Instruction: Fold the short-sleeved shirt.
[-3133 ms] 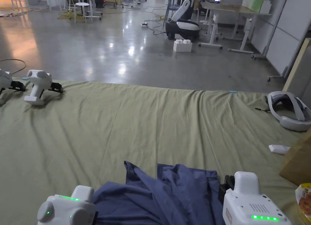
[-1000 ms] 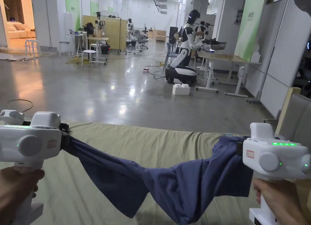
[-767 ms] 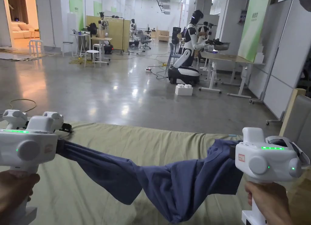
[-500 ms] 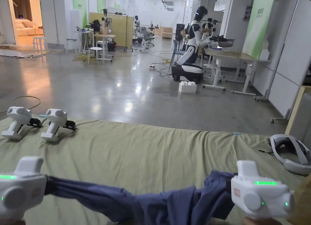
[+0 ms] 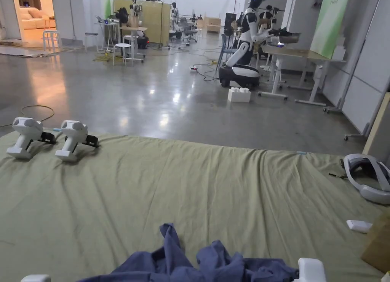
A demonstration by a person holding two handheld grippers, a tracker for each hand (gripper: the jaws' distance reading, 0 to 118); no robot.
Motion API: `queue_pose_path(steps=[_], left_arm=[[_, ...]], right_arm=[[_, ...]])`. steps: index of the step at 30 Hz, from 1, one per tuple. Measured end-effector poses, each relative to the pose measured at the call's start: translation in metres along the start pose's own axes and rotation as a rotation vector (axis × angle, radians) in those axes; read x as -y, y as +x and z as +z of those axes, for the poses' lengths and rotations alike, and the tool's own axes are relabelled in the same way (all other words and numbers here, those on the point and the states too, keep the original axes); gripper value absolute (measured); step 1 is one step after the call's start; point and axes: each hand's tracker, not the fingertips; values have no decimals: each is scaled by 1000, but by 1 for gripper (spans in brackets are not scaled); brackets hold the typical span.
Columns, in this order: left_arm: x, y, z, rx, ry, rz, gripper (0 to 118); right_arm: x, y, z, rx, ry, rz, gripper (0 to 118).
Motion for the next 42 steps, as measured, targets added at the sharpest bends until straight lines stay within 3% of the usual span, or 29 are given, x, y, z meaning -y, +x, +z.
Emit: queue_pose_path(steps=[1, 3, 4, 5, 6, 12, 17, 19, 22, 26, 33, 38, 42], left_arm=[[-1, 2, 3, -1, 12, 6, 14], [-8, 2, 12, 3, 56, 33, 63], [-10, 3, 18, 27, 91, 58, 68], [-12, 5, 26, 49, 127, 74, 68], [-15, 9, 33, 43, 169, 72, 68], [-34, 40, 66, 58, 337, 63, 68], [-45, 88, 101, 78, 502, 22, 66], [-47, 108, 111, 88, 571, -12, 62], [-49, 135, 124, 65, 622, -80, 17], [-49, 155, 127, 102, 636, -115, 7], [-32, 157, 92, 177, 465, -123, 2], [-40, 136, 39, 286, 315, -20, 2], [-76, 128, -1, 275, 252, -12, 2]], right_arm=[[-1, -1, 5, 6, 20, -6, 24], [-5, -2, 17, 17, 73, -10, 32], [-7, -3, 23, 24, 99, -8, 45], [-10, -5, 31, 28, 123, -1, 67], [-12, -7, 37, 18, 134, 1, 71], [-22, -30, 92, -13, 301, 18, 71], [-20, -52, 131, -18, 465, -30, 68], [-19, -58, 142, -28, 528, -21, 59], [-20, -66, 153, -17, 560, -17, 23], [-20, -67, 155, -39, 561, -27, 7], [0, -69, 144, -16, 526, 33, 5], [10, -60, 122, -35, 438, -2, 5], [11, -55, 104, -37, 393, -3, 5]])
